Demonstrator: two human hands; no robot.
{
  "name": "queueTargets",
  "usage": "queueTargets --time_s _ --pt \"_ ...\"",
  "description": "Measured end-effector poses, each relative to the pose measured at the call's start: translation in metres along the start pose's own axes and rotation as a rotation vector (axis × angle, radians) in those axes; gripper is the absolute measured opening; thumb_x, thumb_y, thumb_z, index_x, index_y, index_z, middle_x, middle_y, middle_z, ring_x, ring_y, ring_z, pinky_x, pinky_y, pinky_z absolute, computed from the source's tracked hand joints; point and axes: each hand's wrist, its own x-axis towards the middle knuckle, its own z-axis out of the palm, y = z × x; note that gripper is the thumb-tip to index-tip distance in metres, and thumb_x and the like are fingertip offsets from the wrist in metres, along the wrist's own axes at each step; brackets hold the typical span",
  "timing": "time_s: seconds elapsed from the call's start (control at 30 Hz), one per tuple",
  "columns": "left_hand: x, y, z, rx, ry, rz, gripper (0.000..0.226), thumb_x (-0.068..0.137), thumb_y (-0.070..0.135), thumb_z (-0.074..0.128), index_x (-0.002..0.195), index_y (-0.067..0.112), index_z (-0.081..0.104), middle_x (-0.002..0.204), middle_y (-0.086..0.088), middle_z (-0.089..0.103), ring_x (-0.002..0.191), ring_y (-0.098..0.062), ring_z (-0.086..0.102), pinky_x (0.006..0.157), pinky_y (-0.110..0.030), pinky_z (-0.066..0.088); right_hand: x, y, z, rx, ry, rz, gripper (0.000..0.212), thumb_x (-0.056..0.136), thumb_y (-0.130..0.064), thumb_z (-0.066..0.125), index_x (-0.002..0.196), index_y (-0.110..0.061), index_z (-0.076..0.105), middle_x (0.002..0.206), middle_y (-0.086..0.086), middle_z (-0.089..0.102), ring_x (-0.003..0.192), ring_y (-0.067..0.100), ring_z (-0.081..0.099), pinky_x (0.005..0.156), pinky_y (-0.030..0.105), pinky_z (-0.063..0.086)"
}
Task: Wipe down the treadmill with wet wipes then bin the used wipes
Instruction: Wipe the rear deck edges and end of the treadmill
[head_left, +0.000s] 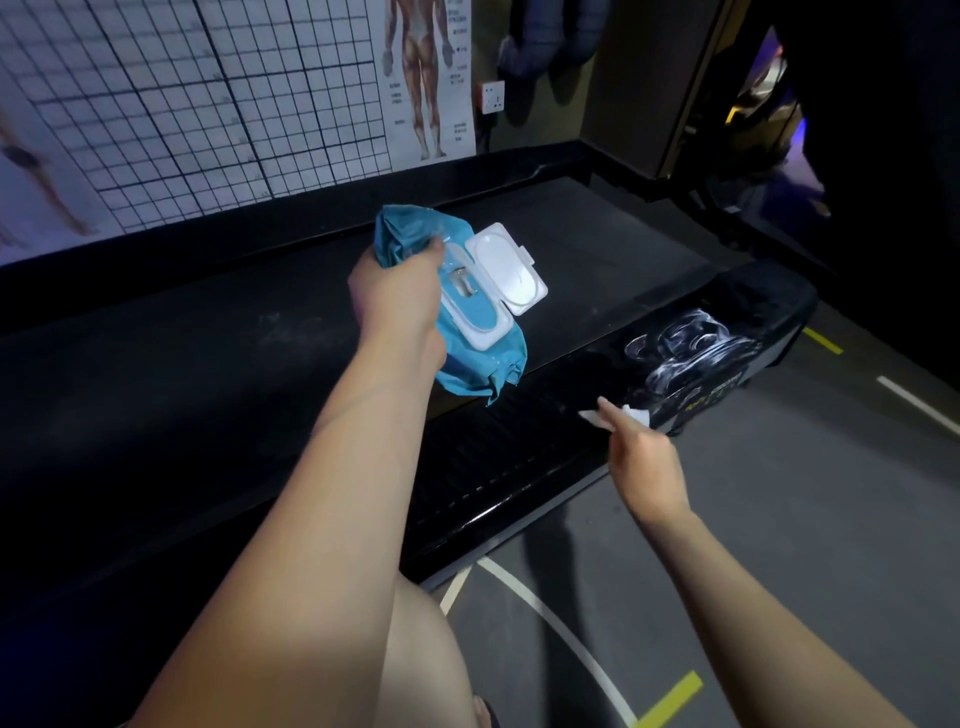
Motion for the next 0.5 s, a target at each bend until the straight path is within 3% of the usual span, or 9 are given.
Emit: queueTargets --time_s 0.07,0.13,0.2,0.3,0.37,0.5 --pt "0.001 -0.004 0.004 -0.012 -0.009 0.005 0.017 0.094 0.009 0.078 0.094 0.023 0.068 0.102 -0.003 0.077 0.093 -0.023 0.077 0.079 -0.039 0.065 -0.005 -0.013 0.009 0.109 0.025 -0.166 0.056 0.09 0.014 0.052 0.139 -0.012 0.059 0.123 -0.008 0.071 0.123 0.014 0.062 0.105 0.008 0.035" --pt "0.003 -0.007 0.008 -0.004 -0.022 0.007 0.017 0.094 0.009 0.078 0.094 0.023 0.069 0.102 -0.003 0.077 0.093 -0.023 0.077 0.08 -0.04 0.065 -0.002 -0.032 0.021 0.16 -0.079 -0.24 0.054 0.092 0.01 0.05 0.14 -0.014 0.058 0.124 -0.016 0.07 0.122 0.01 0.059 0.104 0.006 0.033" --pt "0.002 -0.01 0.012 0.006 -0.031 -0.008 0.016 0.093 0.009 0.078 0.095 0.023 0.069 0.102 -0.004 0.078 0.094 -0.024 0.077 0.081 -0.042 0.065 0.006 -0.05 0.03 0.107 -0.242 -0.199 0.057 0.093 0.0 0.05 0.144 -0.024 0.053 0.13 -0.019 0.066 0.123 0.011 0.056 0.1 0.014 0.04" --pt "0.001 -0.014 0.014 0.016 -0.034 -0.044 0.016 0.093 0.009 0.078 0.095 0.023 0.069 0.103 -0.004 0.078 0.095 -0.024 0.077 0.086 -0.047 0.065 0.027 -0.059 0.034 0.018 -0.368 -0.096 0.055 0.092 -0.007 0.049 0.142 -0.029 0.053 0.128 -0.005 0.065 0.116 0.02 0.058 0.097 0.032 0.048" --pt "0.001 -0.017 0.015 0.022 -0.036 -0.058 0.016 0.093 0.01 0.078 0.097 0.023 0.069 0.104 -0.004 0.077 0.094 -0.024 0.077 0.087 -0.049 0.064 0.038 -0.057 0.032 0.004 -0.381 -0.036 0.048 0.093 -0.007 0.044 0.136 -0.025 0.053 0.118 -0.001 0.065 0.105 0.022 0.057 0.085 0.031 0.046" --pt "0.001 -0.019 0.017 0.03 -0.046 -0.058 0.016 0.093 0.01 0.078 0.097 0.023 0.069 0.104 -0.004 0.078 0.094 -0.024 0.077 0.087 -0.049 0.065 0.036 -0.049 0.031 -0.065 -0.358 -0.059 0.052 0.093 -0.006 0.04 0.141 -0.022 0.046 0.126 0.002 0.062 0.111 0.03 0.059 0.074 0.028 0.04"
